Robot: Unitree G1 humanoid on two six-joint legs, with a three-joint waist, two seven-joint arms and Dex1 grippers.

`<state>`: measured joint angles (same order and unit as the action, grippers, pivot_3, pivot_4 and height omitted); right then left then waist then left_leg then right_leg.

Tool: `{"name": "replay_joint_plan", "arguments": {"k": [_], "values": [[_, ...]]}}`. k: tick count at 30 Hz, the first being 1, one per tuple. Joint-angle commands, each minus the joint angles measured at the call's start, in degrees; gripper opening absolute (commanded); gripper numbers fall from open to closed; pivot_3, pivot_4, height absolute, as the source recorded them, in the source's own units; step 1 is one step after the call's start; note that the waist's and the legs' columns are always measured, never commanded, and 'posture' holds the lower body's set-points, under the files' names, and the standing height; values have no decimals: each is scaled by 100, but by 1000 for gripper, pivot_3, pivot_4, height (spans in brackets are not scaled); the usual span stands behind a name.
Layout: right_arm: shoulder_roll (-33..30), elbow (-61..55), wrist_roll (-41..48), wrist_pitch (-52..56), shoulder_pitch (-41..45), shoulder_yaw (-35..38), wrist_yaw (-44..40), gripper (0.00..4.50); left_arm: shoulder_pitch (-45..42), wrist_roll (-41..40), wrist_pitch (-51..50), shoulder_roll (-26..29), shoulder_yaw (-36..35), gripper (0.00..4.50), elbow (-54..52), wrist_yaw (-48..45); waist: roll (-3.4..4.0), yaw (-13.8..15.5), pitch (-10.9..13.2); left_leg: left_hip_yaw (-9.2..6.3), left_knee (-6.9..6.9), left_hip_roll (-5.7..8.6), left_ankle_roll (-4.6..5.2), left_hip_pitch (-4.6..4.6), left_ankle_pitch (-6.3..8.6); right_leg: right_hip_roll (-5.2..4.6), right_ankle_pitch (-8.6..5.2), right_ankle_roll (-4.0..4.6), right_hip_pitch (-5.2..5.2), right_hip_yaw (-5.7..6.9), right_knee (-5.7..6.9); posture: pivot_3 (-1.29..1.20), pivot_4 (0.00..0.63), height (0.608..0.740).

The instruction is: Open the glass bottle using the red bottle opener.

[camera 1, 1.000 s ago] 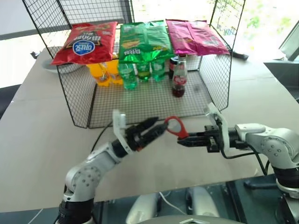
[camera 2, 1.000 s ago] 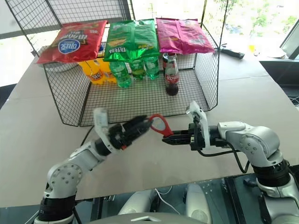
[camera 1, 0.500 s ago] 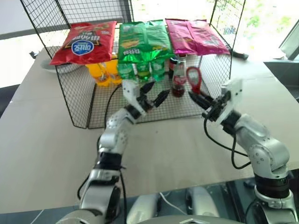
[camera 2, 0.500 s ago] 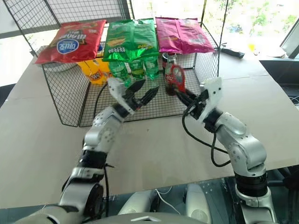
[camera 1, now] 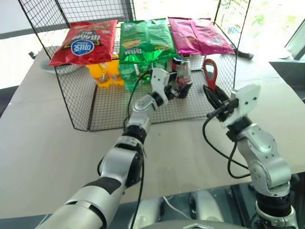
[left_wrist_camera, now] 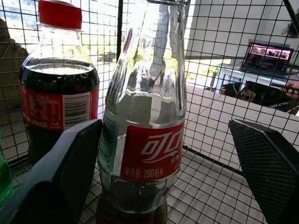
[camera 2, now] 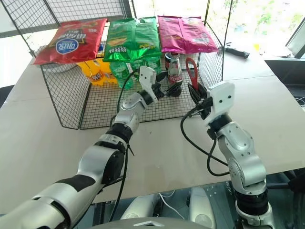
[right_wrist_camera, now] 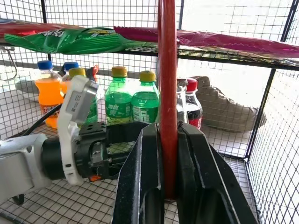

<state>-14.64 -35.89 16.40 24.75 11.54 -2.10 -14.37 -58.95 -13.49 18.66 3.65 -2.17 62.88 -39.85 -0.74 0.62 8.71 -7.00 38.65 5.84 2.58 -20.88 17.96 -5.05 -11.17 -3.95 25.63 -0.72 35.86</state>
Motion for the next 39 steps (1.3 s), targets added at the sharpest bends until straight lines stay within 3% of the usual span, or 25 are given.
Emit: {"name": "replay_joint_plan", "arguments": {"k": [1, 26, 28, 32, 39], "values": [[-3, -438, -73, -59, -88, 12, 90, 0, -312, 299, 425, -62, -26, 4465, 370, 256, 0, 0, 0, 0, 0, 0, 0, 0, 0, 0, 0, 0, 0, 1, 0, 0, 150, 740], [-48, -689, -222, 95, -243, 28, 170, 0, -1357, 1542, 254, -573, -137, 4465, 1420, 2680, -2, 2, -1, 2, 34, 3, 1, -6, 0, 3, 8, -13, -4, -3, 16, 0, 150, 740], [91, -692, -100, 161, -214, 113, 277, 0, -1378, 1631, 199, -575, -118, 3948, 1440, 2866, -2, 3, -1, 2, 38, 3, 1, -6, 0, 3, 9, -14, -4, -3, 19, 0, 150, 740], [157, -677, -49, 244, -74, 188, 321, 0, -1389, 1726, 68, -615, -140, 2482, 1467, 3031, -2, -1, -2, 4, 45, 3, 1, -6, 0, 3, 9, -13, -4, -5, 26, 0, 150, 740], [146, -633, -38, 261, -5, 169, 310, 0, -1334, 1794, 86, -646, -182, 2517, 1443, 2949, -3, -2, -2, 7, 51, 3, 1, -4, 0, 4, 10, -14, -4, -9, 36, 0, 150, 740]]}}
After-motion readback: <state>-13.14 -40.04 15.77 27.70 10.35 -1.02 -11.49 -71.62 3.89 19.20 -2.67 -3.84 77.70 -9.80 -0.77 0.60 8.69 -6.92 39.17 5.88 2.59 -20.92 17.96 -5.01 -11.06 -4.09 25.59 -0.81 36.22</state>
